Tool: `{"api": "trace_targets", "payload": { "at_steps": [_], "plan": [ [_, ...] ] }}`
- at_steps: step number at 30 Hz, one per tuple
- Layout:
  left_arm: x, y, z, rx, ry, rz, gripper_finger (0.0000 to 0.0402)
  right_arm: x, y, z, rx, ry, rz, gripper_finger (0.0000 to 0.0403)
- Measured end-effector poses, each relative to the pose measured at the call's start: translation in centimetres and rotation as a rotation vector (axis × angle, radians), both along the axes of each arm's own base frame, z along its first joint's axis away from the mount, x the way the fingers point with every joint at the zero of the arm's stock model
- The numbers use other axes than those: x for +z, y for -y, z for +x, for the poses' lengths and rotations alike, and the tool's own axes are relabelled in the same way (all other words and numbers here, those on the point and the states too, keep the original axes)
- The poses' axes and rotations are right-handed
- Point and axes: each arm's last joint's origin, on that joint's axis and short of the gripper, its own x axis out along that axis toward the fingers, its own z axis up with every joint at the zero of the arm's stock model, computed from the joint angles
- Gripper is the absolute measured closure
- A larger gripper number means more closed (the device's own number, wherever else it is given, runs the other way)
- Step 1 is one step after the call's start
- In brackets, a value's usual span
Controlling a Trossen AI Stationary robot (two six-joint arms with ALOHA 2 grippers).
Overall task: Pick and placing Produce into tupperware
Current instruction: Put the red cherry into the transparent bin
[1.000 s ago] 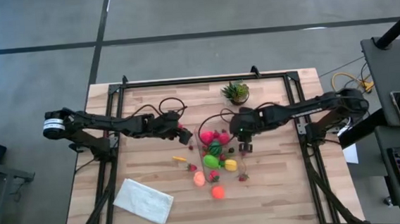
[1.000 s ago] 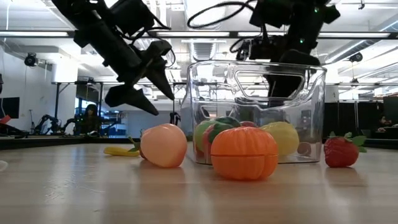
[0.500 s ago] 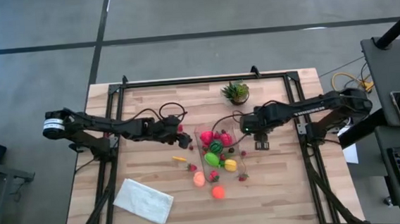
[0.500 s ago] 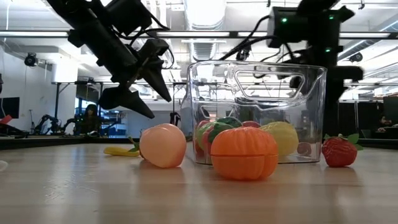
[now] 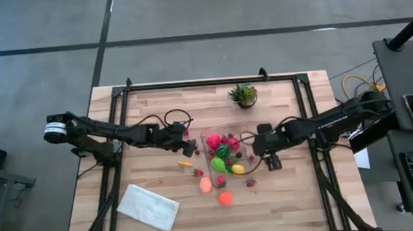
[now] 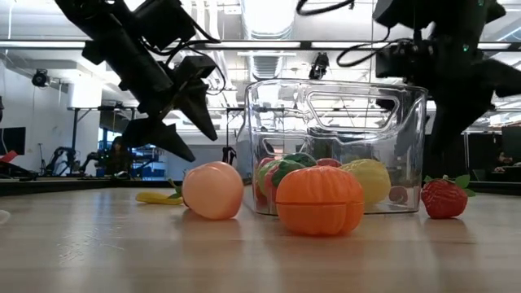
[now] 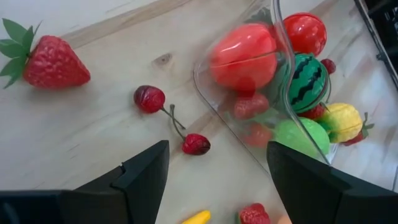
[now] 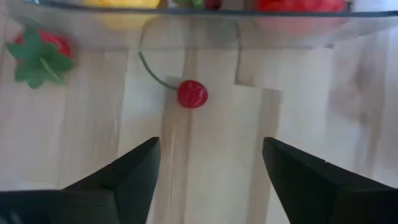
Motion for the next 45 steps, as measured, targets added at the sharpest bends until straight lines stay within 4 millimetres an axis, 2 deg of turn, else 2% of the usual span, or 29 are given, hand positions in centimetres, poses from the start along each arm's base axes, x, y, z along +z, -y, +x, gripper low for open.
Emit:
{"api": "trace_targets", "payload": {
  "at_steps": [6, 12, 20, 27, 35, 45],
  "plan": [
    [0.0, 0.1, 0.0, -0.001, 0.000, 0.000, 0.0146, -2.5, -0.4, 0.9, 0.014, -0.101, -0.031, 0.0101],
    [0.0, 0.2, 0.0, 0.009, 0.002, -0.018, 0.0146, -4.0, -0.5, 1.8, -0.023, -0.113, -0.039, 0.0100],
    [0.0, 0.2, 0.0, 0.004, 0.003, -0.028, 0.0146, -3.8, -0.7, 2.7, 0.003, 0.009, -0.024, 0.0125],
    [0.0, 0.2, 0.0, -0.001, 0.003, -0.034, 0.0146, -5.0, -0.5, 2.1, 0.006, 0.017, -0.018, 0.0153],
    [0.0, 0.2, 0.0, 0.000, 0.003, -0.036, 0.0146, -5.0, -0.7, 2.6, 0.038, 0.076, 0.012, 0.0175],
    [0.0, 0.2, 0.0, 0.016, 0.006, -0.054, 0.0146, -5.5, -0.7, 2.2, 0.047, 0.054, 0.033, 0.0216]
  ]
}}
